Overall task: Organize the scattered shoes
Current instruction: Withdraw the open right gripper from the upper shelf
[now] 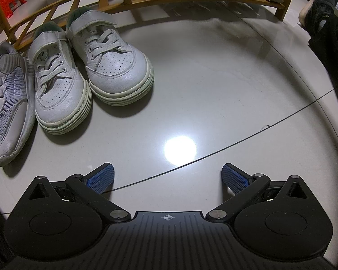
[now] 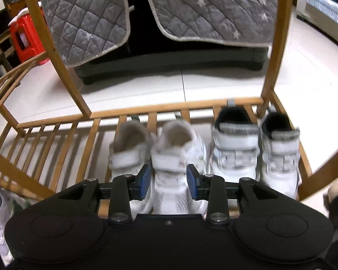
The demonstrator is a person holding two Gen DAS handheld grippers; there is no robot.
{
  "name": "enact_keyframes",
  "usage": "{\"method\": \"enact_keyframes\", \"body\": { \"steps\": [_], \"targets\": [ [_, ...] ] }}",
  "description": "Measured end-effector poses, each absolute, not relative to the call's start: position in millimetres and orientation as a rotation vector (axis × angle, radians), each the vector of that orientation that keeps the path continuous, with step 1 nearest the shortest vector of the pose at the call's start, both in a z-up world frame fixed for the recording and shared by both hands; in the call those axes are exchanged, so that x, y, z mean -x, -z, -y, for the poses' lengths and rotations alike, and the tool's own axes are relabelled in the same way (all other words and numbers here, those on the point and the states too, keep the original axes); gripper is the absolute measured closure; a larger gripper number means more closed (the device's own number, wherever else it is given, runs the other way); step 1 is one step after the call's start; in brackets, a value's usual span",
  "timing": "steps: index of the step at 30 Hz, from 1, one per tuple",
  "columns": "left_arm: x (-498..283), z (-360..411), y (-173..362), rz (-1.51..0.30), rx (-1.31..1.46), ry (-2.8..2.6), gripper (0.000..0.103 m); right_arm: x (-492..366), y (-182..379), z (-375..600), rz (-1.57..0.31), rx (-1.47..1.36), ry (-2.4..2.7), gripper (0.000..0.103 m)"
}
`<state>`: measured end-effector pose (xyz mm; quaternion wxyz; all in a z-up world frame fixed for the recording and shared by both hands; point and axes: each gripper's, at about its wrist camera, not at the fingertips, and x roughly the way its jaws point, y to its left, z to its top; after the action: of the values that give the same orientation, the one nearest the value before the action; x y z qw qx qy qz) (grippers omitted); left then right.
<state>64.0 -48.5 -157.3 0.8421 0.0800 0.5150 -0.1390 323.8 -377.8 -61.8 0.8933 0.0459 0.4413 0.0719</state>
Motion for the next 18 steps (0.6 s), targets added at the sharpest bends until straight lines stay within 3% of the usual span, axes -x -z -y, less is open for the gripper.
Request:
{"method": "enact_keyframes", "body": {
  "steps": [6, 9, 18],
  "targets": [
    [-61, 47, 157, -1.082, -0.169, 0.295, 0.0, -294, 82, 370, -0.951, -0.085, -0.175, 0.061],
    [-60, 47, 157, -1.079, -0.168, 0.295, 0.0, -271, 83, 366, -0.929, -0.084, -0.164, 0.05],
    [-60, 46, 157, -1.066, -0.162, 0.291, 0.0, -186, 98, 350, -0.92, -0.12, -0.146, 0.033]
  ]
}}
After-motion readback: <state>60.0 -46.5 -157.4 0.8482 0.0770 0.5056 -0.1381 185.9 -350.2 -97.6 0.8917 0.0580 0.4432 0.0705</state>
